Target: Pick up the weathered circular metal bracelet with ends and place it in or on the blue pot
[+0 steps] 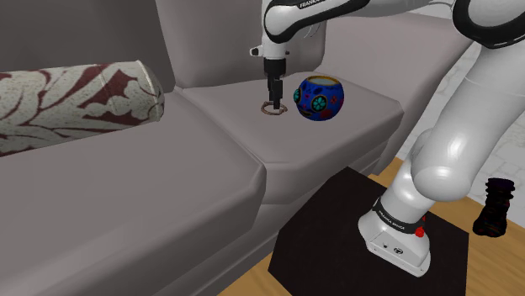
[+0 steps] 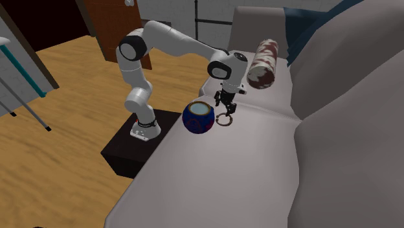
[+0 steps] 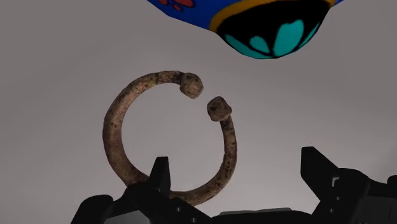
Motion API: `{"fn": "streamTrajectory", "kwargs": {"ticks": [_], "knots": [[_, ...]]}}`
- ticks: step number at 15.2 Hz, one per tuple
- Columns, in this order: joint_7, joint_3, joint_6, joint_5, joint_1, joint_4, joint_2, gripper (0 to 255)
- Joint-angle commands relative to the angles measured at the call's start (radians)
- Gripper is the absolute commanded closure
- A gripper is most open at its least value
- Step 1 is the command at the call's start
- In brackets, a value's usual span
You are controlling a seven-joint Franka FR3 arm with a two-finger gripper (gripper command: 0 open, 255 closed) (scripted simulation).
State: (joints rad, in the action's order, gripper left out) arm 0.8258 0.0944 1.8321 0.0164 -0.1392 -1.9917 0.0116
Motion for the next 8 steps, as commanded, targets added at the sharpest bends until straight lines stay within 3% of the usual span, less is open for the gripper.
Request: {"fn": "streamTrajectory", "kwargs": {"ticks": [1, 8], "knots": [[-0.003, 0.0, 0.027, 0.0, 0.0, -0.03, -0.001, 0], [-0.002, 0.0, 0.075, 0.001, 0.0, -0.072, 0.005, 0]]}}
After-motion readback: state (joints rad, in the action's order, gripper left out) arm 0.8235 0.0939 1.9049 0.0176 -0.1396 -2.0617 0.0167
